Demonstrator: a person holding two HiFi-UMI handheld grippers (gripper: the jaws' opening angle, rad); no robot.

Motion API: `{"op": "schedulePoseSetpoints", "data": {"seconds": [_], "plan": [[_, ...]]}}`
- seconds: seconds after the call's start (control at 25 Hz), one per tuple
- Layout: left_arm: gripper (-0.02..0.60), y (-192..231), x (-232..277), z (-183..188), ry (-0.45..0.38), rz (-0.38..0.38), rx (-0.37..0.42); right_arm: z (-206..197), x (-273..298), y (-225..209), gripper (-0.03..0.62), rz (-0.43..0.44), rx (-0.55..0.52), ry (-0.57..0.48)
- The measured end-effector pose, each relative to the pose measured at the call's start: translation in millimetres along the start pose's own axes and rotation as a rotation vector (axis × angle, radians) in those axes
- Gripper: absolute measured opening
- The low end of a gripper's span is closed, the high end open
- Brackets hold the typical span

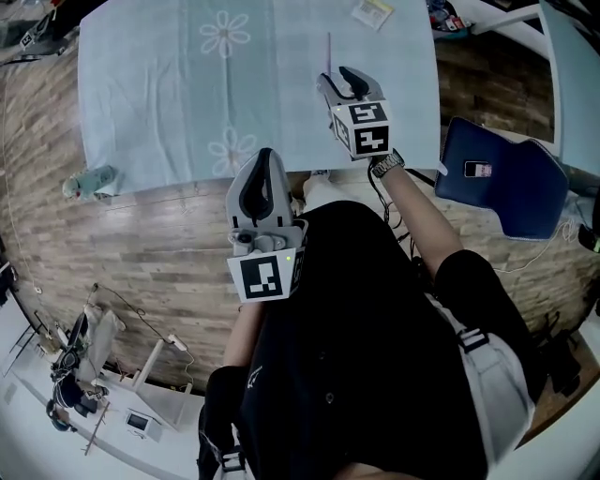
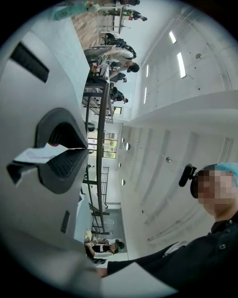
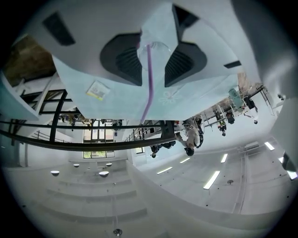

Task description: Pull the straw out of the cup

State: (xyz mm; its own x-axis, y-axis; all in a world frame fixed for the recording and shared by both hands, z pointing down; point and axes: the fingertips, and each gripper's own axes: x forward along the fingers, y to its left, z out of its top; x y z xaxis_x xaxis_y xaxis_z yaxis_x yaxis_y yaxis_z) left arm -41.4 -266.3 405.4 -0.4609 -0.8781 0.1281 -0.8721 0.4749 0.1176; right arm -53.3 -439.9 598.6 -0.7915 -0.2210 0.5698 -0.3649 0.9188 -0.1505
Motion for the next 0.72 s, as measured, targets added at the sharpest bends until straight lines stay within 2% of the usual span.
{"op": "schedulePoseSetpoints", "data": {"seconds": [0.28,0.48,0.72], "plan": [[0.017,9.6,-6.4,-4.2,0.023,0.044,0.007,-1.5,14.6,-5.9,0.152,-0.053,-0.021,0.040],[0.017,20.0,-8.9,-7.4,0.028,0.078,-0.002,-1.2,23.4,-4.3,0.135,-0.043,-0.018,0.063],[0.017,24.2,-8.0,-6.1,0.019,0.094,-0.014,-3.3,22.6,-6.3,0.061,-0.046,-0.025,0.062]]}}
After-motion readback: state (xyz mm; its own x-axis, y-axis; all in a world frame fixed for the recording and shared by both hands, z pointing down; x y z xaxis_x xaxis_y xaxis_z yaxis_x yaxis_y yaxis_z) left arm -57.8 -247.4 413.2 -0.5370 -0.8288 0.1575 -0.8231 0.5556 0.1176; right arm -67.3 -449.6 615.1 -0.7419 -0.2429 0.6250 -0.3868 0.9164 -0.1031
